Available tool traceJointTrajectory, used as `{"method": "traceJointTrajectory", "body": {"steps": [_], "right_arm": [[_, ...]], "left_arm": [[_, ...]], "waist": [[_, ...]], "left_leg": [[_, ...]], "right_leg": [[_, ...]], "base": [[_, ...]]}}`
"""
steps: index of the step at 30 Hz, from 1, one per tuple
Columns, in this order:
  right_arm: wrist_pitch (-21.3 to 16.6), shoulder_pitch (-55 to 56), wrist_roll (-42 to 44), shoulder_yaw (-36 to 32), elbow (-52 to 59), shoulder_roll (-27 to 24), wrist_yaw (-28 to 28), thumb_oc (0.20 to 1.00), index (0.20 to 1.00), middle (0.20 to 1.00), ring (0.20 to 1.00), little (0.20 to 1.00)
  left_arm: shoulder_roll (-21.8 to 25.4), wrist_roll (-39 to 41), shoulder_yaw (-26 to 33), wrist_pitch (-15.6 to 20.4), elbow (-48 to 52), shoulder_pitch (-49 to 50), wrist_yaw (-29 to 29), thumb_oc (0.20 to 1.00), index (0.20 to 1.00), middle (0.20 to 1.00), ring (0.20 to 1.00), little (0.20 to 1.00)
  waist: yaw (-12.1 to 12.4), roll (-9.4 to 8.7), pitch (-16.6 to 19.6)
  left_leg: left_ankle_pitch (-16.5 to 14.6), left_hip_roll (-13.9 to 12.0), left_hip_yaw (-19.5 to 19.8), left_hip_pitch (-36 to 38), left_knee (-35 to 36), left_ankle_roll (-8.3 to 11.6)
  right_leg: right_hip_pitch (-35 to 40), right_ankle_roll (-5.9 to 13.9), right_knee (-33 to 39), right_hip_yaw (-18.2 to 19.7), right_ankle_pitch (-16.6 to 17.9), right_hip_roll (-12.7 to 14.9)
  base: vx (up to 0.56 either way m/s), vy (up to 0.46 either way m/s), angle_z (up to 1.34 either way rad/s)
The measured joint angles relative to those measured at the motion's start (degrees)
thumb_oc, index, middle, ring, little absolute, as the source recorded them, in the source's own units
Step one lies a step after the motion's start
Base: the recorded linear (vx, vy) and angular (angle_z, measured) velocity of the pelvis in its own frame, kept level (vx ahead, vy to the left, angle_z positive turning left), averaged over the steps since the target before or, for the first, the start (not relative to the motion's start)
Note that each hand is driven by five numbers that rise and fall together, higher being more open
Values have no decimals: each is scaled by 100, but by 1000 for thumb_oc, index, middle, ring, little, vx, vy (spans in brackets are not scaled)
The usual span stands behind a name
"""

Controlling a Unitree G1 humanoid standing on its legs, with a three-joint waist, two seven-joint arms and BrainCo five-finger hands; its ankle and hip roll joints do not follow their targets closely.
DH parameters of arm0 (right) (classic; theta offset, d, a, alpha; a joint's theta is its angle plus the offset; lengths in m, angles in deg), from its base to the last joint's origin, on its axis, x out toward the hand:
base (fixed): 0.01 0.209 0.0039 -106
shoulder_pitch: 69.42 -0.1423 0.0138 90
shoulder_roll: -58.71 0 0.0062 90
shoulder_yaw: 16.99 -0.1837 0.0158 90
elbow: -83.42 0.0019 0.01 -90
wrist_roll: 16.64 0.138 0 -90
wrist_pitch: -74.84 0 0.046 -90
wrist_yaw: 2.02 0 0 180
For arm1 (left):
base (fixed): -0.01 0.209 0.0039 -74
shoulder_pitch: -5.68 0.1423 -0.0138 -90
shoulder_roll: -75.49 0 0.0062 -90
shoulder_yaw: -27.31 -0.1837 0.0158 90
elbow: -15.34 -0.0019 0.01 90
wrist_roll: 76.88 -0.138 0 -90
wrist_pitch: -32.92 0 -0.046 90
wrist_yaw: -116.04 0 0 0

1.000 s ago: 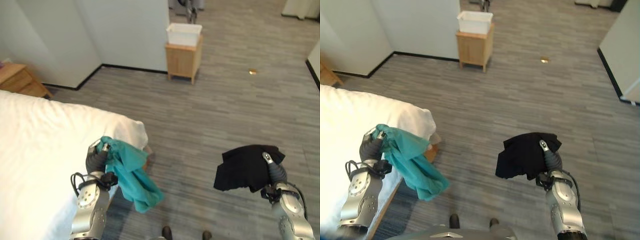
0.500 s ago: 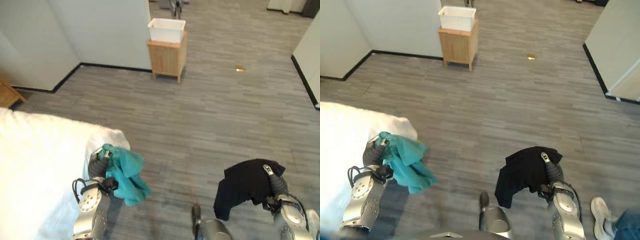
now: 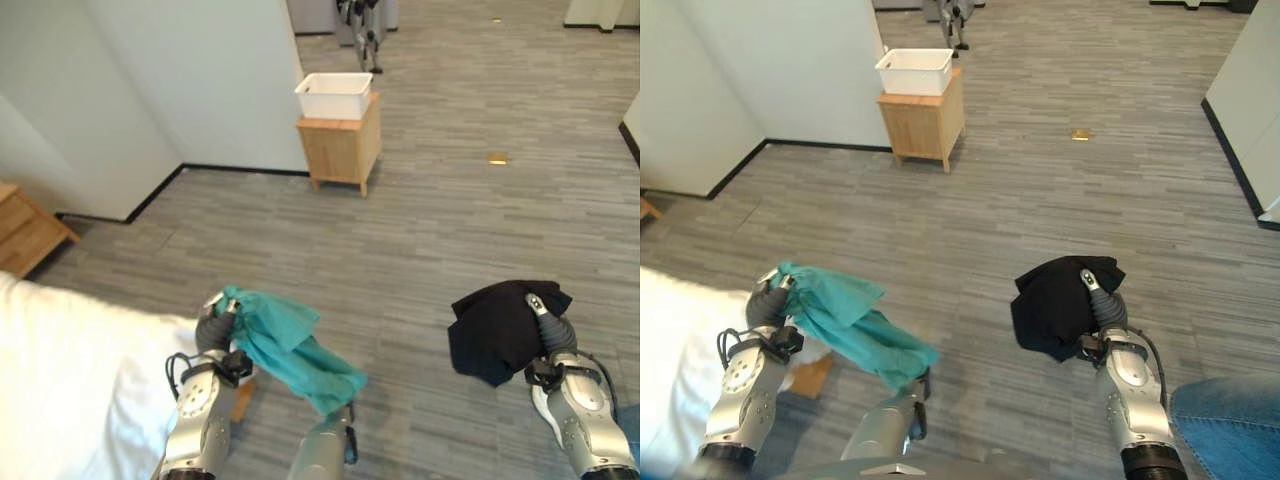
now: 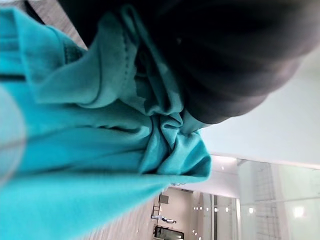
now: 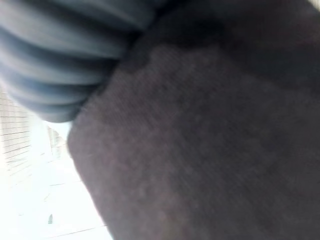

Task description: Pick up bed clothes into laundry basket.

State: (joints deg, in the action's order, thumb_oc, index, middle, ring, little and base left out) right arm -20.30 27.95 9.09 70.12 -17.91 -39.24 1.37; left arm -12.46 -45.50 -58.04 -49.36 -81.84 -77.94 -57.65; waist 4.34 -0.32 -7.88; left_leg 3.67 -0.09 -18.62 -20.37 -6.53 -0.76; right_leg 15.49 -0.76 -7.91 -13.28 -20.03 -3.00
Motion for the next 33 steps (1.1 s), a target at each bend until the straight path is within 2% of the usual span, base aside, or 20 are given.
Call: {"method": "traceJointTrajectory", "body": {"steps": [1, 3, 4, 5, 6, 7, 10, 11, 14, 17, 20, 21, 22, 24, 25, 26, 27, 29, 30, 33], "right_arm": [[-3, 63, -20, -21, 4, 6, -32, 200, 200, 200, 200, 200], [1, 70, -84, -11, -7, 17, -52, 200, 200, 200, 200, 200], [-4, 43, -108, 32, -25, -6, -88, 200, 200, 200, 200, 200], [126, 40, -121, 124, -23, 176, -116, 200, 200, 200, 200, 200], [135, 106, -127, 142, 111, 246, -149, 200, 200, 200, 200, 200], [82, 162, -99, 176, 297, 402, -143, 200, 200, 200, 200, 200], [89, 150, -107, 240, 313, 454, -153, 200, 200, 200, 200, 200], [94, 129, -107, 252, 332, 370, -139, 200, 200, 200, 200, 200], [114, 146, -97, 289, 391, 362, -217, 200, 200, 200, 200, 200], [141, 254, -87, 322, 364, 314, -272, 200, 200, 200, 200, 200], [137, 469, -42, 292, 316, 392, -308, 200, 200, 200, 200, 200], [160, 567, -42, 246, 315, 445, -311, 200, 200, 200, 200, 200], [188, 600, -41, 185, 193, 509, -301, 200, 200, 200, 200, 200], [167, 608, -40, 27, 132, 444, -281, 200, 200, 200, 200, 200], [79, 1037, -36, -195, 361, 146, -279, 200, 200, 200, 200, 200], [135, 945, -40, -192, 139, 46, -323, 200, 200, 200, 200, 200], [230, 678, -39, -128, -51, 56, -321, 200, 200, 200, 200, 200], [241, 254, -7, -114, -107, 80, -333, 200, 200, 200, 200, 200], [164, 86, 60, -131, -36, 68, -350, 200, 200, 200, 200, 200], [64, 18, 118, -115, 21, 70, -366, 200, 200, 200, 200, 200]], "left_arm": [[10, 0, 34, 23, 52, 36, -1, 200, 200, 200, 200, 200], [1, 0, 58, 57, 80, 60, 4, 200, 200, 200, 200, 200], [17, 0, 37, 57, 85, 69, 5, 200, 200, 200, 200, 200], [25, -7, -6, -18, -42, -102, 19, 200, 200, 200, 200, 200], [3, -11, -23, -45, -35, -130, 17, 200, 200, 200, 200, 200], [18, -9, -87, -64, -47, -332, 43, 200, 200, 200, 200, 200], [105, -10, -223, -86, -52, -506, 23, 200, 200, 200, 200, 200], [97, -14, -243, -82, 21, -550, 29, 200, 200, 200, 200, 200], [121, -12, -253, -82, 176, -561, 22, 200, 200, 200, 200, 200], [188, -10, -257, -82, 163, -579, -5, 200, 200, 200, 200, 200], [274, -7, -226, -76, 19, -579, -14, 200, 200, 200, 200, 200], [338, -8, -280, -91, -8, -587, -39, 200, 200, 200, 200, 200], [448, -8, -286, -108, -79, -449, -43, 200, 200, 200, 200, 200], [276, -51, -370, -127, 14, -290, -75, 200, 200, 200, 200, 200], [-116, -62, -676, -112, 66, -506, -75, 200, 200, 200, 200, 200], [-227, -65, -761, -58, 116, -543, -145, 200, 200, 200, 200, 200], [-206, -59, -761, -64, 100, -550, -182, 200, 200, 200, 200, 200], [-155, -51, -768, -90, -69, -599, -190, 200, 200, 200, 200, 200], [-105, -46, -793, -103, -271, -864, -201, 200, 200, 200, 200, 200], [71, -20, -804, -90, -203, -996, -207, 200, 200, 200, 200, 200]], "waist": [[66, -72, 43], [105, -45, 230], [139, 180, 358], [77, -189, 349], [72, -294, 329], [-133, -477, 235], [-310, -466, 165], [-351, -163, 34], [-503, 209, -144], [-636, 177, -179], [-749, 10, -189], [-809, -123, -192], [-857, -384, -177], [-895, -261, -73], [-884, 184, 0], [-962, 125, -67], [-959, 64, -104], [-904, 35, -109], [-918, -37, -126], [-888, -208, -132]], "left_leg": [[42, 145, -292, 78, -258, -160], [-159, 441, -708, 346, -337, -995], [286, 470, -505, 635, 190, -1482], [144, 681, -416, 947, 370, -1485], [15, 738, -427, 1094, 304, -1321], [-325, 855, -196, 1306, 137, -1278], [-276, 854, 89, 1815, 383, -1158], [-622, 662, 416, 2188, 480, -1153], [-610, 304, 735, 2596, 665, -869], [-786, 151, 922, 2886, 793, -821], [-1229, -229, 1445, 2999, 687, -187], [-1237, -234, 1518, 3150, 747, -130], [-1389, -265, 1609, 3671, 825, 242], [-1543, -509, 1727, 3496, 498, 384], [-1837, -934, 2070, 3298, 300, 373], [-1891, -999, 2170, 3374, 333, 370], [-1634, -1019, 2088, 3465, 293, 478], [-1361, -1179, 2096, 3330, -144, 683], [-1068, -1269, 2122, 2807, -1074, 961], [-428, -1422, 2066, 2439, -2028, 800]], "right_leg": [[186, -1, 94, 148, 1, 18], [308, 151, -141, 457, -88, -94], [298, 437, -439, 560, -169, -319], [39, 684, -1361, 482, -161, 139], [-166, 782, -2153, 400, 115, 390], [-702, 938, -3824, 370, 1531, 698], [-1638, 671, -4812, 436, 1215, 1033], [-2213, 622, -4940, 409, 965, 1204], [-2963, 614, -3629, 470, 716, 1444], [-3335, 719, -2693, 723, 1030, 1512], [-3141, 1106, 645, 1982, 1621, 1037], [-3106, 1115, 909, 1944, 1610, 1053], [-3015, 976, 517, 1730, 2160, 1077], [-3297, 940, -162, 1546, 2435, 939], [-3331, 937, -518, 979, 2363, 829], [-3425, 805, -880, 900, 2107, 768], [-3428, 405, -1168, 943, 1910, 676], [-3299, 318, -1178, 879, 1758, 525], [-3088, 268, -1031, 684, 1742, 503], [-2735, -54, -858, 495, 1547, 442]], "base": [[544, 155, -26], [359, 120, -37], [640, 255, -29], [569, 245, -34], [523, 241, 18], [240, 106, 45], [371, 57, 40], [553, -13, 25], [344, -66, 52], [627, -212, 65], [230, -77, 69], [609, -321, 85], [610, -322, 51], [632, -406, 50], [496, -373, 105], [371, -291, 106], [317, -287, 35], [309, -375, 4], [257, -384, 36], [131, -197, 32]]}}
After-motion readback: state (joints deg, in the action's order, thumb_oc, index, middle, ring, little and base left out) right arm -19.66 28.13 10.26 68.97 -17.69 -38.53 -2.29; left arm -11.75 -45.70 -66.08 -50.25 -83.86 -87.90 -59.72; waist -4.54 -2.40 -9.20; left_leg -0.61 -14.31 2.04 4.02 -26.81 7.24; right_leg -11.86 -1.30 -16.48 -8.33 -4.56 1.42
